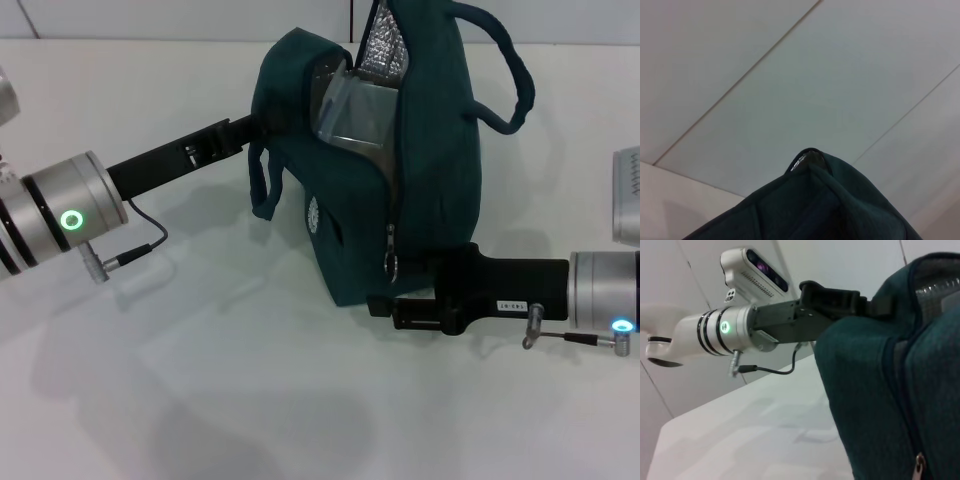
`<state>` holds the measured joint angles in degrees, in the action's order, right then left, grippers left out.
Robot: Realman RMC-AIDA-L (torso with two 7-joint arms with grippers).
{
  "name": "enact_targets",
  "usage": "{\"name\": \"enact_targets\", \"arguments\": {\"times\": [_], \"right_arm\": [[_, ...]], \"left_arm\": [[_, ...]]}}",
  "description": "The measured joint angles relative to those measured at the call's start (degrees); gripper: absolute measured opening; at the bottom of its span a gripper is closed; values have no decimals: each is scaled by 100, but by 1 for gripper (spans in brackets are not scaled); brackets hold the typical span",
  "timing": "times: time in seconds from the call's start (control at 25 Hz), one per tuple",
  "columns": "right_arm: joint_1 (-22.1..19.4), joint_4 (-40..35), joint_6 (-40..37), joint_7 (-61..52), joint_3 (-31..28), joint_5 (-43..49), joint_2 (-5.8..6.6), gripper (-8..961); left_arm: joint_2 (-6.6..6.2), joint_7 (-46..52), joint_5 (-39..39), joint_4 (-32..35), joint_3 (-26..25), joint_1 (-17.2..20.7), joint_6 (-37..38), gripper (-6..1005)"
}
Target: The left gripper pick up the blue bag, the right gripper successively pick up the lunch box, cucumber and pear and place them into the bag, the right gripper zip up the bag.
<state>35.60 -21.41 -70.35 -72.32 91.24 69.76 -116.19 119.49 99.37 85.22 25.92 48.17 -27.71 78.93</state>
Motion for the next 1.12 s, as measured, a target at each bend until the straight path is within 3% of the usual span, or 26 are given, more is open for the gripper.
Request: {"name": "enact_targets", "arguments": {"times": [0.48,0.92,1.12], "right_arm": [[-48,52,136,-25,34,-342,0,524],[-259,52,154,20,34,-514,0,134],[-441,49,173,135,29,-905,0,24]], "left_arm": [[-14,-6,-6,17,0,35,0,54],[-14,-5,-6,29,0,42,2,54],[-14,-28,-6,18,-1,59,28,54]]}}
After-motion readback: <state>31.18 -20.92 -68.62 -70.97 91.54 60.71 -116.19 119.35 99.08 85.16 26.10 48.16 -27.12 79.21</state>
